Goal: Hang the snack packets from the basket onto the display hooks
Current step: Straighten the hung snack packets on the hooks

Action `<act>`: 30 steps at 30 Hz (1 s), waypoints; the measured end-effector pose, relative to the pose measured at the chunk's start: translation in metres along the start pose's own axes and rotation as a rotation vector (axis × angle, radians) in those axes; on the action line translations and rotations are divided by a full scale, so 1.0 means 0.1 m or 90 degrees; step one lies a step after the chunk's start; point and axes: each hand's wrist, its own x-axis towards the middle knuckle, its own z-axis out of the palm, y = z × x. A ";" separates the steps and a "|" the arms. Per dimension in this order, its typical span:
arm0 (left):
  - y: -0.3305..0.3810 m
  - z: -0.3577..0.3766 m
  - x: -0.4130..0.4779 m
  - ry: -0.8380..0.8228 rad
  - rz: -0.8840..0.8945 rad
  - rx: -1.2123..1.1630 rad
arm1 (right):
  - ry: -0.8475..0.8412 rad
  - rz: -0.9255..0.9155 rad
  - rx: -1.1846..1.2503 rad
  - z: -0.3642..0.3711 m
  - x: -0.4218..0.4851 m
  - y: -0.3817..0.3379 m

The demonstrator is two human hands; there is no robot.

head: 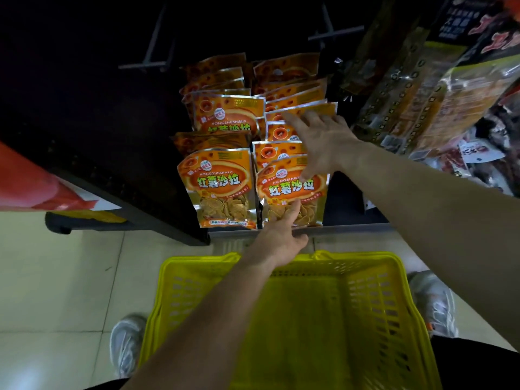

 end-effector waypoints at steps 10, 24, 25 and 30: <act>0.13 0.05 0.22 0.030 0.006 0.064 | 0.102 -0.007 -0.045 0.04 0.01 0.10; 0.15 0.05 0.18 0.024 0.011 0.075 | 0.185 0.045 -0.061 0.11 -0.15 0.15; 0.16 0.04 0.15 0.020 0.009 0.066 | 0.193 0.056 -0.056 0.12 -0.22 0.14; 0.15 -0.06 -0.07 0.046 0.004 0.037 | 0.253 0.090 0.048 0.14 -0.62 0.07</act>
